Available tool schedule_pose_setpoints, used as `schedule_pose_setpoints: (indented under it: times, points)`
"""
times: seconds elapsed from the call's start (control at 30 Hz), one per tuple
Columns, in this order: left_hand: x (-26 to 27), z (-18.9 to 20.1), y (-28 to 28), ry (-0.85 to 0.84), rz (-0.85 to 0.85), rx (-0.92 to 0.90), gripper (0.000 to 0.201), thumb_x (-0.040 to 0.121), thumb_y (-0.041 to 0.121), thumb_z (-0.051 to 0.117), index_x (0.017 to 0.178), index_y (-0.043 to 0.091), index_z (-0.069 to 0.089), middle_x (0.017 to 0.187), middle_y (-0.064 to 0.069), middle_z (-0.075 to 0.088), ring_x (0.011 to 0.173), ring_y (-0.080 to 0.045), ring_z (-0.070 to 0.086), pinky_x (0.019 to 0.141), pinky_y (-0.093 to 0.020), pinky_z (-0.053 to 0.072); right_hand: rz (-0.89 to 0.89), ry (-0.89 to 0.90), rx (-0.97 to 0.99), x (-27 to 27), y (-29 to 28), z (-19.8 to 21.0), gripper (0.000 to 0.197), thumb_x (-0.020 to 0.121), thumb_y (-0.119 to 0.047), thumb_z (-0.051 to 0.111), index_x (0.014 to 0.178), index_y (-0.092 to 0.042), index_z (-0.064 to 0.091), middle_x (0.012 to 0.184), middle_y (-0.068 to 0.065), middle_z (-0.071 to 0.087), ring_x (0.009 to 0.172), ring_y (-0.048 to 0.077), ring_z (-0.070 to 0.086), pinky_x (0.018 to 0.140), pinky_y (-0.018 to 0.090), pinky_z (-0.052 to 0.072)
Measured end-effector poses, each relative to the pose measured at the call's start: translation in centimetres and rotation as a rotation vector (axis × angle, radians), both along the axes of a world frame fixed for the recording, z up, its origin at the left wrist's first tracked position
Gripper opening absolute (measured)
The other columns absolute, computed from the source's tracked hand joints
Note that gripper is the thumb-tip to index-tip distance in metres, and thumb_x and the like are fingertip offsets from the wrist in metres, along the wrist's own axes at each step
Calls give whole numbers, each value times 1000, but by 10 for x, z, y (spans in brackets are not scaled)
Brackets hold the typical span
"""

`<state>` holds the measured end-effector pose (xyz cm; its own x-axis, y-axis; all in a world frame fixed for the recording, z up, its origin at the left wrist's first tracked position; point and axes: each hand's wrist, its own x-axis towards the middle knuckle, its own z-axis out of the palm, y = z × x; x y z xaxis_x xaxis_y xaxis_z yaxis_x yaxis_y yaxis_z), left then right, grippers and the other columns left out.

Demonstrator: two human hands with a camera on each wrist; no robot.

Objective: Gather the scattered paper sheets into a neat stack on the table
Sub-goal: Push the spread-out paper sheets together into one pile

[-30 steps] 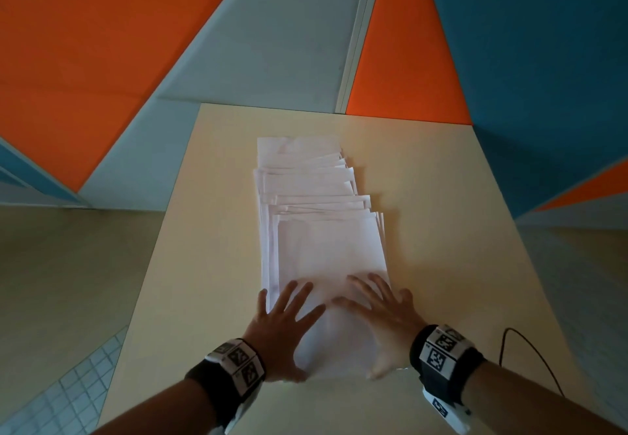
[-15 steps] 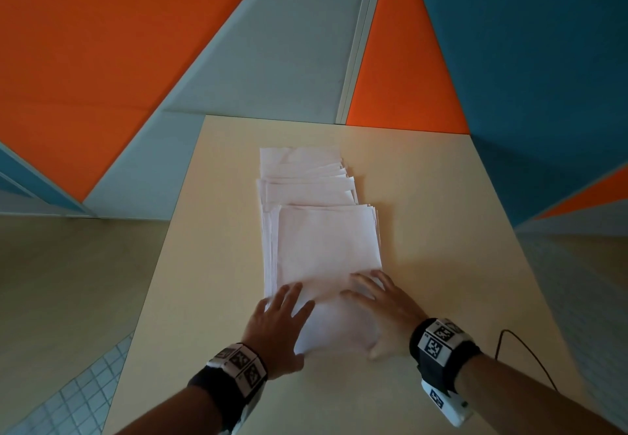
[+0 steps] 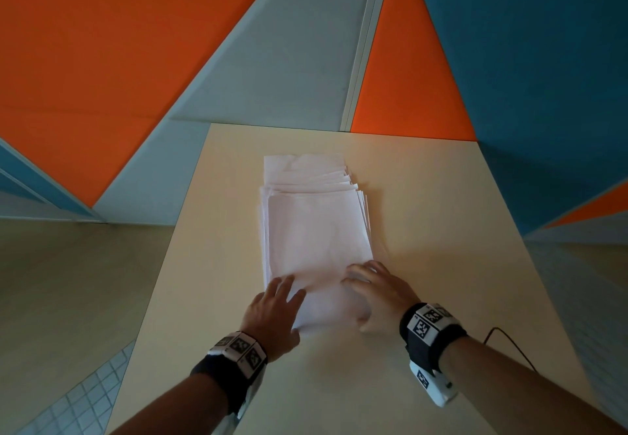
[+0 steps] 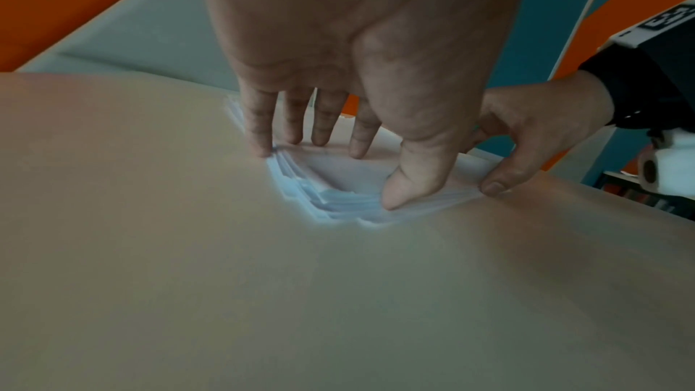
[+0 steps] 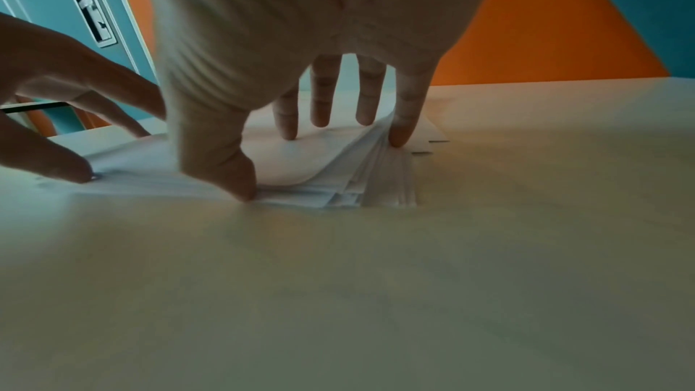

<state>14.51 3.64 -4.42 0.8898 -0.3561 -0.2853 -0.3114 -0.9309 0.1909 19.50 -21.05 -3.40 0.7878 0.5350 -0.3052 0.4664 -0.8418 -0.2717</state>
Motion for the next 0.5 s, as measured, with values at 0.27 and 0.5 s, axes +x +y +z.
schedule_pose_setpoints:
  times: [0.27,0.5]
  points:
    - [10,-1,4,5,102,-58,78,62,45,74,133,21,52,149,-13,41,135,-34,43,92,-42,53,-181,-49,105,10,-6,-2,64,71,-31,72,132,-20,55,148,-4,41,139,17,32,104,34,44]
    - [8,-7,4,42,84,-21,79,58,47,74,131,25,53,149,-10,42,133,-37,45,89,-49,54,-748,102,166,26,-23,-2,58,81,-28,63,135,-12,49,136,9,49,124,29,48,104,37,44]
